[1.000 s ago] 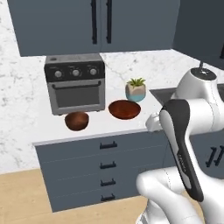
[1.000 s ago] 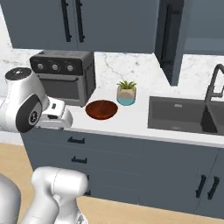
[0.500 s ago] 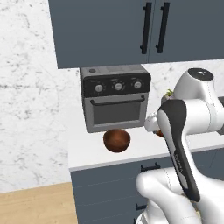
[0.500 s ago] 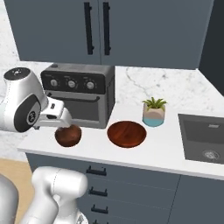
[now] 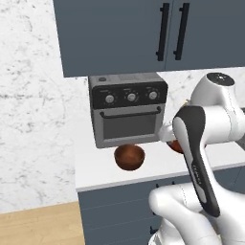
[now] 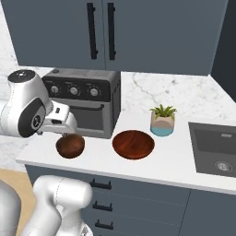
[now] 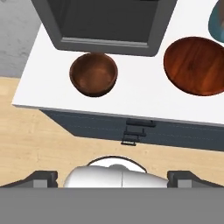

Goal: Pick up the bowls on the counter and stack them on top of one another in the open cabinet. Place the smaller bowl on top of the larger bowl.

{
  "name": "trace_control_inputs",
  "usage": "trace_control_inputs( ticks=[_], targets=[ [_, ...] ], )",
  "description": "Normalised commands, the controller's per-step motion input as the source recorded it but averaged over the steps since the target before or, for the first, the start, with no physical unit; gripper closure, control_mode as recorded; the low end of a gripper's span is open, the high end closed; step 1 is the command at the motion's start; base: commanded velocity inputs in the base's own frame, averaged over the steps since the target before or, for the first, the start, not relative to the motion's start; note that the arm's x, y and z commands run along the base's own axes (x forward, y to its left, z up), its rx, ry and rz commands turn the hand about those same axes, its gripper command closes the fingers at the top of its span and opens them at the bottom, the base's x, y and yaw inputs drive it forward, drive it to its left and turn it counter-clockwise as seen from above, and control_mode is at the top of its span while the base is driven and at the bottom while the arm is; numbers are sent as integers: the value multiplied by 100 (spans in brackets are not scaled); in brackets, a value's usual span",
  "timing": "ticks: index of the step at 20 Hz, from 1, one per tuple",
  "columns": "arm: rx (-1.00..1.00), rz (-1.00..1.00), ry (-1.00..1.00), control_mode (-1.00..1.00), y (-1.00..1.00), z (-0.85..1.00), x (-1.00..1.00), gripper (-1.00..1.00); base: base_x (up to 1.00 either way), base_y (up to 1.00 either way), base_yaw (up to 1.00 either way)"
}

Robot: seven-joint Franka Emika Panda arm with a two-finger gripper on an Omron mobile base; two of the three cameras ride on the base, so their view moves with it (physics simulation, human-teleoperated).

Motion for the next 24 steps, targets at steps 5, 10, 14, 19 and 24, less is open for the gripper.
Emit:
trace_control_inputs(
  ticks=[5,10,14,19,24],
  targets=[
    [14,-3,0,-100,-33,-10,3,-100,0,0,0],
    [17,-20,3,-100,-37,-26,7,-100,0,0,0],
    [13,-20,8,-100,-43,-25,37,-100,0,0,0],
    [2,-5,23,-100,-9,-11,20,-100,0,0,0],
    [16,5,14,-100,19,-19,3,-100,0,0,0]
  ],
)
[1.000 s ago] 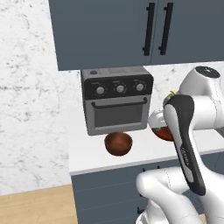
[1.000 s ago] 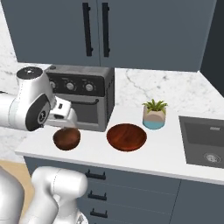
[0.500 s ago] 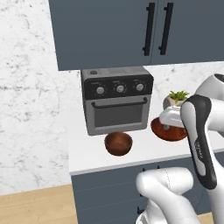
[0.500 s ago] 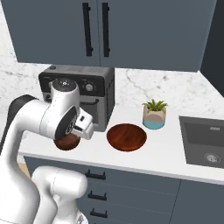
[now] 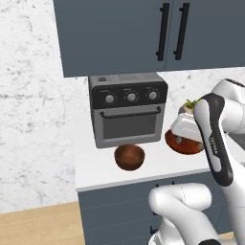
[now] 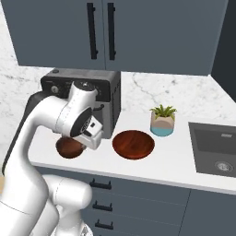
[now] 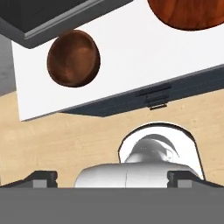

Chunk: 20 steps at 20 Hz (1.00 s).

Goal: Pick up the bowls on the counter and stack them on top of one another in the open cabinet. Place the smaller bowl on top of the larger bowl.

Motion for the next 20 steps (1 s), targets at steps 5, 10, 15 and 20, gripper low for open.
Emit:
trace_control_inputs(
  ticks=[5,10,15,20],
  targets=[
    [10,15,0,-100,70,-29,9,-100,0,0,0],
    [0,0,0,-100,48,-34,37,-100,0,0,0],
    [3,0,0,-100,10,-30,41,-100,0,0,0],
    [0,0,3,-100,-1,-35,42,-100,0,0,0]
  ],
)
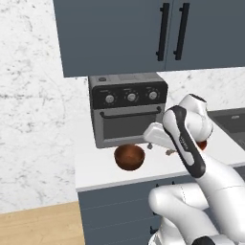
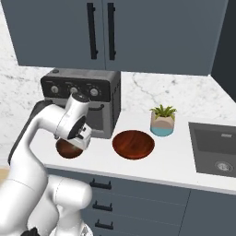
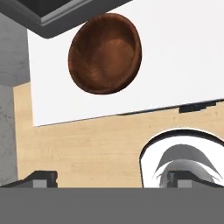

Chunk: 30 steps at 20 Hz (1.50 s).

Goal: Pick up the bowls on the counter and stack them on top of one another in the open cabinet. Place the smaller bowl on top of the larger bowl.

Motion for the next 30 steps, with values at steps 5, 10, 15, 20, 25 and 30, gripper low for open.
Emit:
trace_control_inputs(
  ticks=[5,10,15,20,25,30],
  targets=[
    [-1,0,0,-100,0,-43,46,-100,0,0,0],
    [-1,0,0,-100,0,-31,33,-100,0,0,0],
    [0,0,0,-100,0,-17,39,-100,0,0,0],
    [0,0,0,-100,0,-26,38,-100,0,0,0],
    [0,0,0,-100,0,-31,22,-100,0,0,0],
    [-1,0,0,-100,8,-33,18,-100,0,0,0]
  ],
)
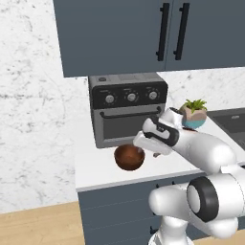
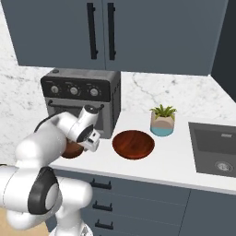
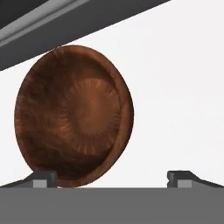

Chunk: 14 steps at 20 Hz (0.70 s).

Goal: Pick up the bowls on the counter and stack them on top of one another in the open cabinet. Place the smaller bowl on top of the larger bowl.

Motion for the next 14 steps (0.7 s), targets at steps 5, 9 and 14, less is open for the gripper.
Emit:
trace_control_inputs(
  ticks=[5,9,14],
  targets=[
    [-1,0,0,-100,15,-26,13,-100,0,0,0],
    [0,0,0,-100,11,-27,13,100,0,0,0],
    [0,0,2,-100,8,-33,17,100,0,0,0]
  ],
)
